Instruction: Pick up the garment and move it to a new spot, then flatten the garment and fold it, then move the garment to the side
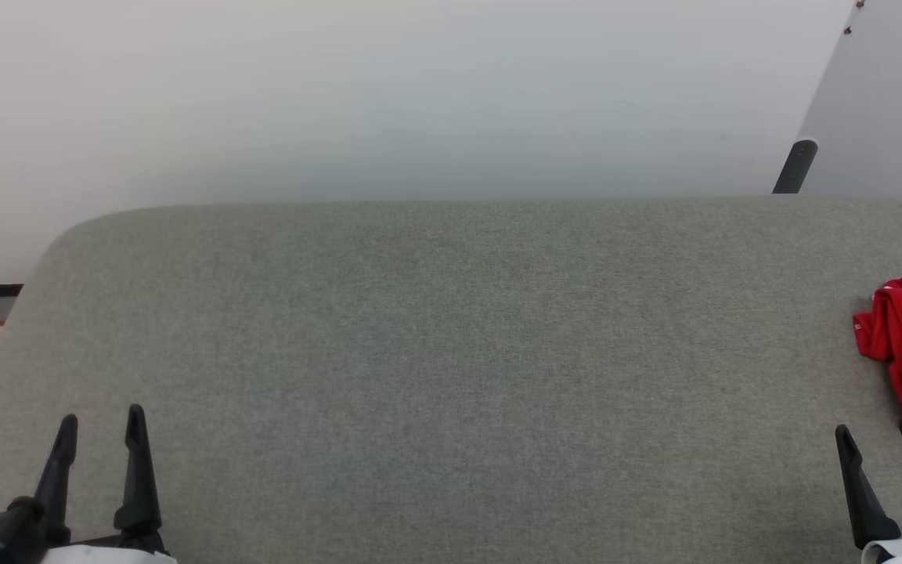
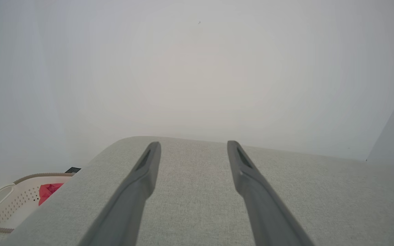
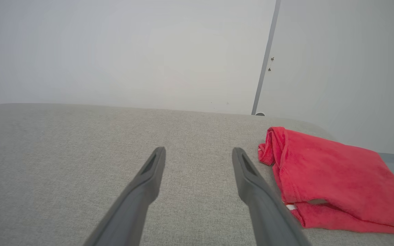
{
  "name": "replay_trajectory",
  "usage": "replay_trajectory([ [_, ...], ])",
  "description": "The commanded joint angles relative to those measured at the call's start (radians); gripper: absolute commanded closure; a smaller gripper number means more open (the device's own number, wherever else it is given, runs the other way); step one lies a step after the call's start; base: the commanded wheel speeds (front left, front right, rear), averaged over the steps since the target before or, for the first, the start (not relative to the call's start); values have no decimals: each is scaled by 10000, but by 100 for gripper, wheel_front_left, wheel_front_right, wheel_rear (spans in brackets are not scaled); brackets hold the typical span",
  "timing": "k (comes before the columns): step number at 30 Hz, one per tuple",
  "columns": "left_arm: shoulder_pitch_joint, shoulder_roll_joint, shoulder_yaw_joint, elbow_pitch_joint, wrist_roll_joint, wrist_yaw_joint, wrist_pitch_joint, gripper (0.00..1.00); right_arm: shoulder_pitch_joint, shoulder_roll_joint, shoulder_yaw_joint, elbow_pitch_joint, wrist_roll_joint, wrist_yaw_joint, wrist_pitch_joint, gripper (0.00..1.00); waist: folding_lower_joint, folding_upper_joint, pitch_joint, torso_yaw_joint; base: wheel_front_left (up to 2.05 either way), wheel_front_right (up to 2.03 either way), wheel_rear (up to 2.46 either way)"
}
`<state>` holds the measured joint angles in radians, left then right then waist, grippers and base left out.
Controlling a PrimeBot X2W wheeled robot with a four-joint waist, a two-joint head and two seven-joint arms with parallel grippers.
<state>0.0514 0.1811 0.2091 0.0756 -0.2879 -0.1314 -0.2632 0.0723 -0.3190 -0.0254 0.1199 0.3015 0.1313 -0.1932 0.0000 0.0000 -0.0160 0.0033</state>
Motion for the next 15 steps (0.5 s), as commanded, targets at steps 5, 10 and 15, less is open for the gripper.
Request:
replay_trajectory([
  [5,160,-35,14,-85,35,13,-4,0,77,34,53,58,63,-13,-65,0,0,0,15,22,0,0,0],
  [10,189,33,-68,15,62,13,-4,0,45,9,103,148,83,-12,-111,0,0,0,16,25,0,0,0],
  [15,152,-119,-36,219,46,-2,2,100,24,111,123,372,46,2,-81,100,0,0,17,17,0,0,0],
])
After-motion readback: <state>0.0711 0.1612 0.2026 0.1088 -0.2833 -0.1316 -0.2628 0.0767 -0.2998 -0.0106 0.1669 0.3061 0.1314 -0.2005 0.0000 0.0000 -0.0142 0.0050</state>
